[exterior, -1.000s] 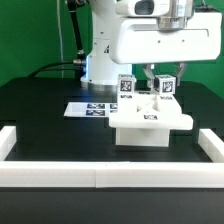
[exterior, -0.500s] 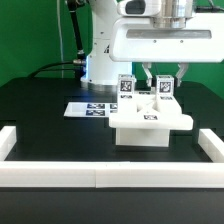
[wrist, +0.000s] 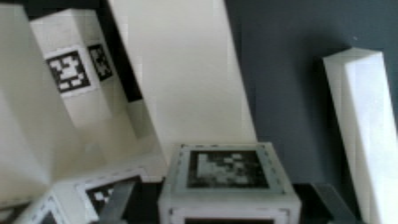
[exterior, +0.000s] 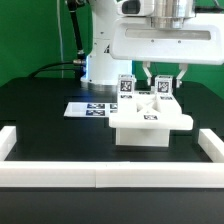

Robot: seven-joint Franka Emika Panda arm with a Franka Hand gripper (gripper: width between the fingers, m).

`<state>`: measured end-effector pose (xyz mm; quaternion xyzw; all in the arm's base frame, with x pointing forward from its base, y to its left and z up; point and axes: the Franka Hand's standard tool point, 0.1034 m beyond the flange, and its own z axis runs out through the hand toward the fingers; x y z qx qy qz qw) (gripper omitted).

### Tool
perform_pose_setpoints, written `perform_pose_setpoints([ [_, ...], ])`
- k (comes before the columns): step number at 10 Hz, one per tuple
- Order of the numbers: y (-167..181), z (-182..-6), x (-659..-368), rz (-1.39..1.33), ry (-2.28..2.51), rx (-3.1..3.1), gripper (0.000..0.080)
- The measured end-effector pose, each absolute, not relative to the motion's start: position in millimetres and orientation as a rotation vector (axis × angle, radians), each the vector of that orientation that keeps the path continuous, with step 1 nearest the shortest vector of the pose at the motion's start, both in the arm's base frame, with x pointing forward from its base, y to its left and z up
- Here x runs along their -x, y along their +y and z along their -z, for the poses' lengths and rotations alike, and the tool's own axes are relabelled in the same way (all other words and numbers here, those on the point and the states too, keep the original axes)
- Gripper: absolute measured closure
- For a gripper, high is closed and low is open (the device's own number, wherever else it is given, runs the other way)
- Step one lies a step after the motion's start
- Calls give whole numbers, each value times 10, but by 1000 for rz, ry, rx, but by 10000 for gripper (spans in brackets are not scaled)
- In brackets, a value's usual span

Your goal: Assemble chair

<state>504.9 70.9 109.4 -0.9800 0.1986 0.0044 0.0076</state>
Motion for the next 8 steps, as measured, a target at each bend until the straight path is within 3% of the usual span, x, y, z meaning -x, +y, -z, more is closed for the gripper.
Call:
perform_pose_setpoints([
  [8,746,-1093,-5047,-32,1409,2774,512],
])
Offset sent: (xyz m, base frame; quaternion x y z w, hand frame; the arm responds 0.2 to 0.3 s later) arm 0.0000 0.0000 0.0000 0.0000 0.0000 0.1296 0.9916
